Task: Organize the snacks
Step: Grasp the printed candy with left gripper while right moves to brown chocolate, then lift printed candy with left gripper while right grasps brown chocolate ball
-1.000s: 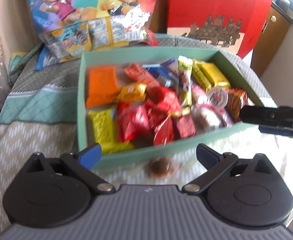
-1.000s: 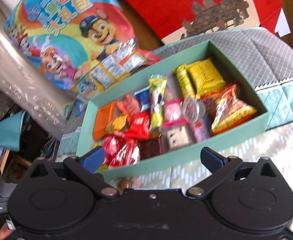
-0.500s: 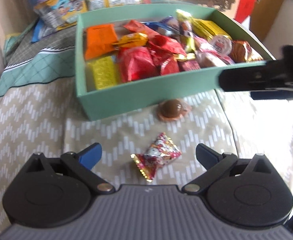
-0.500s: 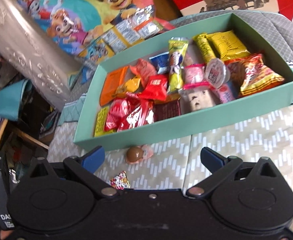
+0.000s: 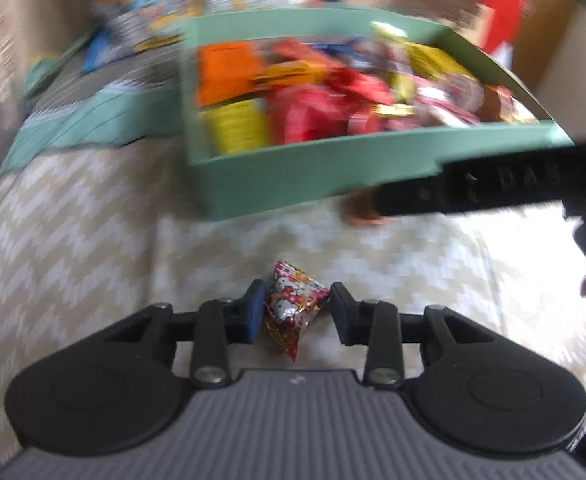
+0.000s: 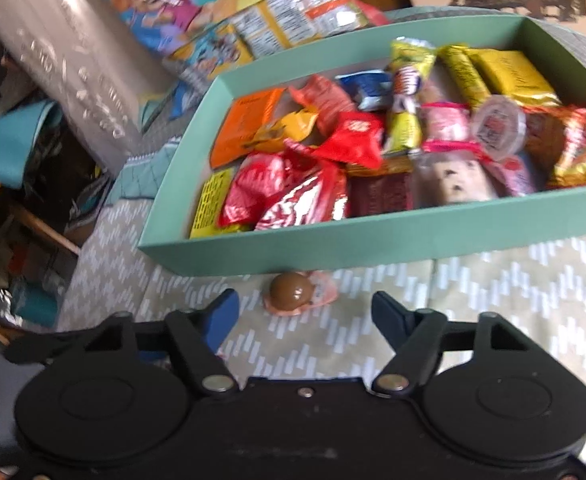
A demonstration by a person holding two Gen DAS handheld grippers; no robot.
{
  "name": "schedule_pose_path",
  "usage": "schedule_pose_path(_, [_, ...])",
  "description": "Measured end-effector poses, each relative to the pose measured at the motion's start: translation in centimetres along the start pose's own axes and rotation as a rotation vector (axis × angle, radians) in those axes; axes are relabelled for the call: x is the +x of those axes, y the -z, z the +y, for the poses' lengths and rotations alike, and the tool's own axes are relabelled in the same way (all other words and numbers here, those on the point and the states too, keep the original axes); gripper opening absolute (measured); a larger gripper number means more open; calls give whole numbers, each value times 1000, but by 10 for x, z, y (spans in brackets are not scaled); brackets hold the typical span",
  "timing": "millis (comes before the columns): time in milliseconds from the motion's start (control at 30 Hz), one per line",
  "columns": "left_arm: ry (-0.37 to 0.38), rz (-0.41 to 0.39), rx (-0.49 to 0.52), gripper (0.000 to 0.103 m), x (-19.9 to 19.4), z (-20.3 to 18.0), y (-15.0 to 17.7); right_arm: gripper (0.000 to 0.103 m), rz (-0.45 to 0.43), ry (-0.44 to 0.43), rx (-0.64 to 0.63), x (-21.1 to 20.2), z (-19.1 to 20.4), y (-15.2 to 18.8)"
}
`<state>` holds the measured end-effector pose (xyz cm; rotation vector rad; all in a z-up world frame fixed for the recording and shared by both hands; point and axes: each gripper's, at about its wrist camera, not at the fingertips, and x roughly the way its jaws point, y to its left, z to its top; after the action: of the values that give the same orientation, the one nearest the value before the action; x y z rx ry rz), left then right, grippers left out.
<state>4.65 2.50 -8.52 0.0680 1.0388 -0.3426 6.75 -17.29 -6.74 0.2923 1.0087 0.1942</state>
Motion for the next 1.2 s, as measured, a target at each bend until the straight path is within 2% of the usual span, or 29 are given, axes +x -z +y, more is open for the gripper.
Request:
schedule_pose_path(133, [-11, -8, -98, 37, -6, 28, 5, 71, -3, 33, -67, 15, 14, -2])
schedule_pose_path(267, [-2, -14, -144, 37, -7, 44, 6, 70, -16, 69, -143, 27, 30, 1])
schedule_pose_path(333, [7, -17, -151, 37, -8, 45, 7, 57, -22, 101, -213, 31, 40, 6])
schedule_pose_path(367, [8, -17, -150, 39, -7, 45, 6, 45, -24, 124, -250, 32, 44, 8])
schedule_pose_path(533, [16, -24, -134, 49, -7, 40, 8, 43, 3, 114, -305, 29, 52, 14])
schedule_pose_path(667, [8, -30, -116, 51, -6, 36, 10, 43, 7, 99, -256, 16, 43, 23])
schedule_pose_path(733, [-3, -32, -97, 49, -7, 34, 10, 43, 13, 85, -217, 10, 35, 25])
schedule_pose_path(767, [-17, -34, -88, 44, -7, 33, 11, 43, 13, 82, -205, 8, 32, 26])
schedule_pose_path(800, [-34, -35, -79, 34, -7, 32, 11, 43, 13, 79, -192, 5, 29, 27])
schedule_pose_path(867, [-46, -36, -83, 25, -8, 33, 12, 43, 9, 72, -173, -1, 24, 31])
schedule_pose_path(1000, [-43, -24, -124, 23, -11, 36, 11, 43, -6, 62, -152, -11, 19, 32])
schedule_pose_path(1200, [-42, -27, -127, 22, -19, 29, 11, 43, -38, 47, -139, -28, 15, 33])
